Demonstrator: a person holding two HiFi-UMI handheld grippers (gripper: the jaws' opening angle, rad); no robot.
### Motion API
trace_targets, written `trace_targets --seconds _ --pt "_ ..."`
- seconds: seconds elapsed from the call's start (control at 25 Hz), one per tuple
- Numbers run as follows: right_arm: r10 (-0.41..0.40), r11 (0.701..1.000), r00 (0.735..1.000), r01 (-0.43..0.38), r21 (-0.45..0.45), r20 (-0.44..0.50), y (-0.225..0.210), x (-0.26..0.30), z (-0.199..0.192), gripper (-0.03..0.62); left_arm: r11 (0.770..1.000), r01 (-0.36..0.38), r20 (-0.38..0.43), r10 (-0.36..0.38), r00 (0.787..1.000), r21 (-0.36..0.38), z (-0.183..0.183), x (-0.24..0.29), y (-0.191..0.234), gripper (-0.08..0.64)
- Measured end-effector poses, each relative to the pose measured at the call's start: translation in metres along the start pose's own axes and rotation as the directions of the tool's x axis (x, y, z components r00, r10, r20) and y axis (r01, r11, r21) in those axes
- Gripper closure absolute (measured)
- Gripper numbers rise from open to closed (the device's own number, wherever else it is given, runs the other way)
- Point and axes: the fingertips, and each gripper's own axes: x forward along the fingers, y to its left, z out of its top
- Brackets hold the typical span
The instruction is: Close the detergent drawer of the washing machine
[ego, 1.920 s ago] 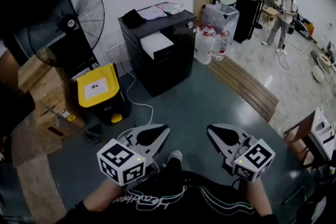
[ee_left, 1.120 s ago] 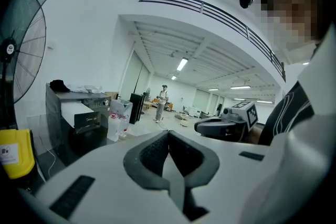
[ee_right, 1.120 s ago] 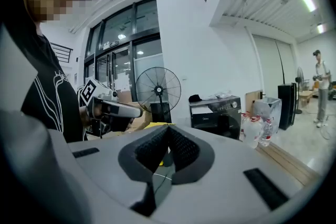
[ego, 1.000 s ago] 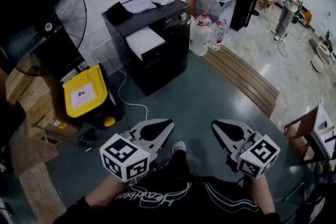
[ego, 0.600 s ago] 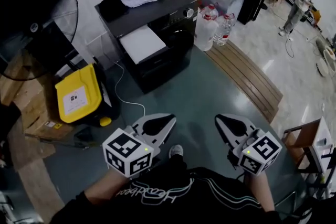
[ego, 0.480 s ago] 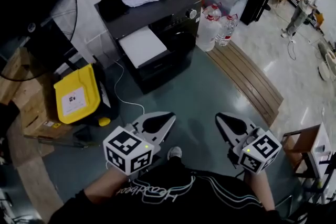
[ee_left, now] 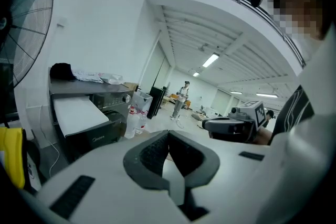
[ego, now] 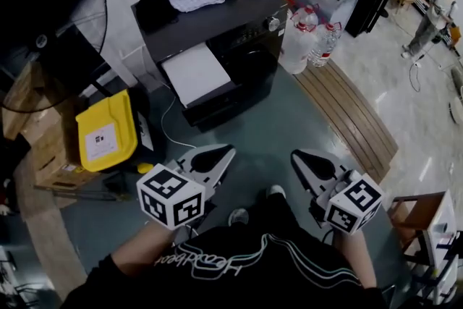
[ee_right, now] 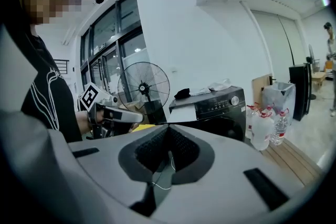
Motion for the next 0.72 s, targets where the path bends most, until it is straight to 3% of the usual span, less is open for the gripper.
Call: trace_targets --seconds 0.36,0.6,0.72 --pt "0.163 0.986 0.985 -0.165 -0.031 -0.061 -0.067 0.056 0.031 0.566 0.979 -0.177 0.044 0.182 0.982 -0.097 0.025 0.038 0.047 0.538" --pt "0.251 0.966 0.953 -0.259 -0.028 -0.168 -0.115 0.088 0.045 0.566 0.946 -0.296 0.053 0.305 0.951 -0.134 0.037 0.072 0.078 0.538" --pt "0.296 0.950 0.939 -0.308 -0.051 -0.173 -0.137 0.105 0.052 0.566 0.921 -0.362 0.050 0.372 0.927 -0.143 0.039 0.083 0.091 0.538"
